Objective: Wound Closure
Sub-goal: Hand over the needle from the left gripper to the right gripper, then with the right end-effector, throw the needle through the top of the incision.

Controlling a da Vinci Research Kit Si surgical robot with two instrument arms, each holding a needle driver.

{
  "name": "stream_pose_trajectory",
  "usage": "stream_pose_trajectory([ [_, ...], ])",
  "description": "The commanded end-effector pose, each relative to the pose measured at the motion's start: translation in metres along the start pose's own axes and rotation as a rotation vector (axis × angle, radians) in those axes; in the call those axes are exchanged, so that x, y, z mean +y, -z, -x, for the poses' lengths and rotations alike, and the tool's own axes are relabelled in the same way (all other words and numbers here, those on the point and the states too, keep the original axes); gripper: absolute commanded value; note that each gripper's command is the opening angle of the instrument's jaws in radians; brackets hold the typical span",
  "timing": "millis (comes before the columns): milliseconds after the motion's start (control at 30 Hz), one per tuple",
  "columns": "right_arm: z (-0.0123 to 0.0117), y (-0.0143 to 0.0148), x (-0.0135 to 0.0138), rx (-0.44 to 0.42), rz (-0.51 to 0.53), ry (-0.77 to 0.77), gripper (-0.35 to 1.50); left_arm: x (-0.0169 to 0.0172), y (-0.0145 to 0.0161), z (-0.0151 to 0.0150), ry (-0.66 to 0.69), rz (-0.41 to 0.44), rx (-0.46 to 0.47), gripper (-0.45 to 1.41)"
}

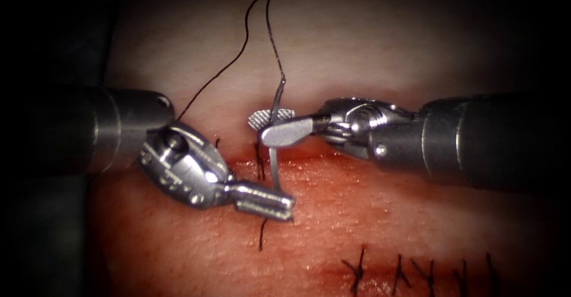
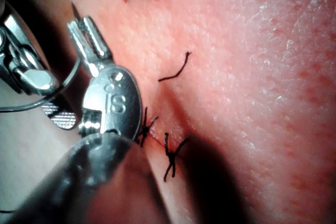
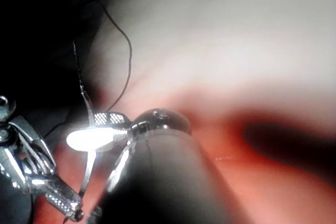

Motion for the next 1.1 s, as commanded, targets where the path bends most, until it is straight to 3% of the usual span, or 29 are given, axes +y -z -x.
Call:
stream_pose_trajectory([
  [33, 0.0001, -0.0006, 0.0005, 0.001, 0.010, 0.008, -0.01, -0.0001, -0.0005, 0.0008, -0.002, -0.001, 0.001, -0.45],
  [67, 0.0001, -0.0006, 0.0005, 0.002, 0.017, 0.008, -0.30, -0.0001, -0.0005, 0.0008, -0.002, -0.001, 0.000, -0.45],
  [100, 0.0000, -0.0006, 0.0005, 0.001, 0.028, 0.020, -0.35, -0.0001, -0.0005, 0.0008, -0.002, -0.001, 0.000, -0.45],
  [300, -0.0002, -0.0005, 0.0009, -0.021, 0.047, 0.078, -0.35, -0.0001, -0.0005, 0.0007, 0.023, 0.005, 0.001, -0.45],
  [333, -0.0004, -0.0003, 0.0010, -0.027, 0.050, 0.101, -0.35, -0.0002, -0.0005, 0.0006, 0.046, 0.004, 0.002, 0.19],
  [367, -0.0005, -0.0002, 0.0011, -0.028, 0.050, 0.113, -0.35, -0.0002, -0.0005, 0.0005, 0.070, 0.003, -0.001, 0.66],
  [433, -0.0008, 0.0002, 0.0014, -0.035, 0.054, 0.183, -0.35, -0.0002, -0.0006, 0.0003, 0.142, -0.007, -0.038, 0.96],
  [533, -0.0013, 0.0013, 0.0017, -0.032, 0.041, 0.395, -0.35, -0.0001, -0.0003, 0.0001, 0.177, -0.048, -0.182, 1.13],
  [567, -0.0017, 0.0021, 0.0018, -0.019, 0.028, 0.465, -0.35, 0.0001, -0.0002, 0.0001, 0.190, -0.065, -0.244, 1.03],
  [600, -0.0020, 0.0024, 0.0019, -0.013, 0.023, 0.481, -0.35, 0.0002, 0.0000, 0.0000, 0.207, -0.074, -0.273, 0.74],
  [633, -0.0026, 0.0032, 0.0021, -0.013, 0.044, 0.525, -0.35, 0.0003, 0.0002, -0.0001, 0.222, -0.082, -0.301, 0.34],
  [700, -0.0032, 0.0040, 0.0023, -0.014, 0.066, 0.577, -0.35, 0.0004, 0.0003, -0.0002, 0.266, -0.094, -0.323, 0.05],
  [733, -0.0039, 0.0048, 0.0026, -0.014, 0.101, 0.635, -0.35, 0.0006, 0.0002, 0.0000, 0.328, -0.128, -0.402, 0.31],
  [800, -0.0041, 0.0050, 0.0027, -0.013, 0.115, 0.646, -0.35, 0.0006, 0.0001, 0.0001, 0.343, -0.144, -0.431, 0.32],
  [833, -0.0046, 0.0052, 0.0031, -0.010, 0.153, 0.691, -0.35, 0.0010, -0.0004, 0.0007, 0.388, -0.177, -0.492, 0.15],
  [933, -0.0052, 0.0052, 0.0034, -0.025, 0.186, 0.799, -0.35, 0.0017, -0.0013, 0.0017, 0.450, -0.220, -0.545, -0.03],
  [1000, -0.0057, 0.0051, 0.0037, -0.050, 0.225, 0.868, -0.35, 0.0022, -0.0018, 0.0027, 0.471, -0.253, -0.568, -0.28],
  [1100, -0.0061, 0.0049, 0.0042, -0.066, 0.272, 0.954, -0.35, 0.0027, -0.0023, 0.0042, 0.492, -0.282, -0.595, -0.23],
])
